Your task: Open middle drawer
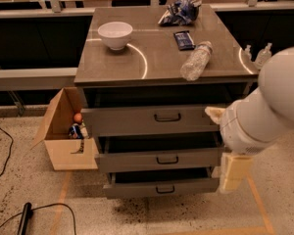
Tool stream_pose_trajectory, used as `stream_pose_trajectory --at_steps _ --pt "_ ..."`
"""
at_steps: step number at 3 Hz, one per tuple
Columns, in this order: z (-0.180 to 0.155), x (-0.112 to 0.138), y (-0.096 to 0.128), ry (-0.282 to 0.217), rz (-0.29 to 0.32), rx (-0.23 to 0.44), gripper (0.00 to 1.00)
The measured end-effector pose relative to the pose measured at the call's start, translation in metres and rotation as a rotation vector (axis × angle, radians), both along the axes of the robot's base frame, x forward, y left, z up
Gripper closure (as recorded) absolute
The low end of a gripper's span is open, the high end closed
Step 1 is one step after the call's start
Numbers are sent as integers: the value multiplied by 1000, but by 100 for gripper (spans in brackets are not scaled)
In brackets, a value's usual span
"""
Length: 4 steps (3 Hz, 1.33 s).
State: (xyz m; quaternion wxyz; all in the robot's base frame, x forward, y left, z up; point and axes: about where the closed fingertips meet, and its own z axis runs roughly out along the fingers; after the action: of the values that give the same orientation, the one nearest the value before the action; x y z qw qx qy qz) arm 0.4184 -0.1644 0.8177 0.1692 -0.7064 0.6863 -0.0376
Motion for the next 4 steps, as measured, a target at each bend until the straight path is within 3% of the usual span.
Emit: stream_pose_trajectory --at_steps 2,4 --pt "-118 -25 26 65 57 -82 0" --pt "-134 -30 21 68 41 -109 0"
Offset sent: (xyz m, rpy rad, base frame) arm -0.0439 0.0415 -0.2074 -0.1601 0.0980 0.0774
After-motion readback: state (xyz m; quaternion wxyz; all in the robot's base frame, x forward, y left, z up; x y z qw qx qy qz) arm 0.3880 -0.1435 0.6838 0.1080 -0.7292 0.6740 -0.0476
